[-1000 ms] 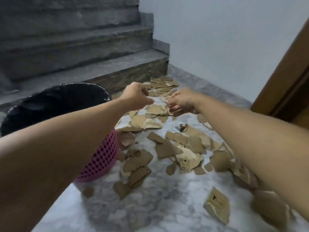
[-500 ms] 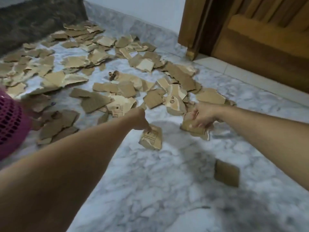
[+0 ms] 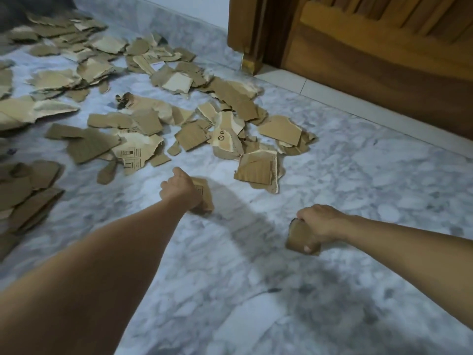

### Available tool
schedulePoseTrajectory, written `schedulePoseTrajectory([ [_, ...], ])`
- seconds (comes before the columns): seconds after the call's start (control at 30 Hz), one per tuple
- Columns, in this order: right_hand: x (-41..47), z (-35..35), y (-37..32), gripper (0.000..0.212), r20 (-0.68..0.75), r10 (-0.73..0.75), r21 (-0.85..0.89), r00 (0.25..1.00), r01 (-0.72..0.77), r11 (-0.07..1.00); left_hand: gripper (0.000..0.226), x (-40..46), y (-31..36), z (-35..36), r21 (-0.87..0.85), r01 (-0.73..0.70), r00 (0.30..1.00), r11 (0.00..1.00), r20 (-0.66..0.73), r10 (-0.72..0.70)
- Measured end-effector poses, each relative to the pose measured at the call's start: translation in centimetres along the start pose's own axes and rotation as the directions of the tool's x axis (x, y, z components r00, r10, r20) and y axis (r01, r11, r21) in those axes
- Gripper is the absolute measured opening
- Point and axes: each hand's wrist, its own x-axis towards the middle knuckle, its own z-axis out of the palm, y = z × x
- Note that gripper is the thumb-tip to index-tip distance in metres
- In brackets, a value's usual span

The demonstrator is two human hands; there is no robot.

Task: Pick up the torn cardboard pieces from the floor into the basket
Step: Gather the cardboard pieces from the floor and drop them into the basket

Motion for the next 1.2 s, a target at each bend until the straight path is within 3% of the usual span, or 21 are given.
schedulePoseTrajectory([
  [0.07, 1.4, -1.3, 0.0, 0.054, -0.057, 0.013, 0.117, 0.998, -0.006, 0.993, 0.065, 0.8, 0.0, -0.6, -0.107, 0.033, 0.999, 0.994, 0.012, -0.032],
  [0.13, 3.6, -2.9, 0.1, 0.057, -0.132, 0.047, 0.34, 0.99, 0.001, 0.941, 0.039, 1.6, 0.1, -1.3, -0.215, 0.032, 0.999, 0.976, 0.016, -0.029],
  [0.2, 6.0, -4.5, -0.3, 0.066, -0.166, 0.098, 0.598, 0.981, 0.022, 0.801, 0.019, 2.7, 0.0, -2.5, -0.31, 0.02, 1.0, 0.951, 0.015, -0.017],
  [0.3, 9.6, -6.2, -1.9, 0.075, -0.185, 0.191, 0.834, 0.964, 0.052, 0.549, 0.022, 4.4, -0.5, -4.7, -0.528, 0.052, 0.998, 0.847, 0.013, -0.053],
  [0.33, 10.6, -6.8, -2.7, 0.072, -0.189, 0.217, 0.847, 0.958, 0.046, 0.53, 0.023, 5.0, -0.9, -5.5, -0.584, 0.082, 0.996, 0.808, 0.019, -0.087],
  [0.4, 11.8, -7.4, -3.8, 0.065, -0.201, 0.271, 0.8, 0.941, -0.003, 0.6, 0.023, 6.0, -1.7, -6.7, -0.61, 0.108, 0.992, 0.785, 0.013, -0.127],
  [0.53, 13.4, -8.6, -6.1, 0.063, -0.222, 0.408, 0.725, 0.886, -0.13, 0.676, 0.02, 8.9, -3.8, -9.1, -0.515, 0.124, 0.976, 0.848, -0.093, -0.199],
  [0.67, 14.6, -10.9, -7.1, 0.054, -0.276, 0.387, 0.795, 0.88, -0.017, 0.606, 0.034, 10.9, -5.8, -10.9, -0.368, 0.182, 0.936, 0.912, -0.22, -0.275],
  [0.8, 14.5, -14.1, -7.8, 0.028, -0.342, 0.36, 0.861, 0.868, 0.136, 0.489, 0.03, 12.8, -7.2, -12.2, -0.545, 0.187, 0.943, 0.817, -0.134, -0.305],
  [0.9, 14.8, -16.0, -7.8, 0.03, -0.362, 0.379, 0.87, 0.852, 0.162, 0.466, 0.035, 14.1, -8.2, -13.1, -0.606, 0.173, 0.943, 0.777, -0.126, -0.308],
  [0.97, 14.8, -17.1, -7.6, 0.065, -0.328, 0.38, 0.875, 0.865, 0.127, 0.467, 0.052, 15.0, -9.1, -13.5, -0.627, 0.175, 0.945, 0.759, -0.111, -0.309],
  [1.03, 14.7, -18.1, -7.3, 0.087, -0.304, 0.392, 0.871, 0.868, 0.087, 0.484, 0.105, 16.8, -10.6, -13.2, -0.614, 0.219, 0.947, 0.758, -0.055, -0.318],
  [1.1, 15.0, -19.0, -7.1, 0.079, -0.29, 0.411, 0.856, 0.864, 0.041, 0.516, 0.158, 19.9, -12.7, -11.8, -0.541, 0.32, 0.918, 0.778, -0.027, -0.396],
  [1.2, 15.0, -19.6, -7.5, 0.062, -0.293, 0.385, 0.82, 0.875, 0.023, 0.572, 0.16, 20.7, -12.4, -11.2, -0.472, 0.348, 0.92, 0.81, 0.005, -0.393],
])
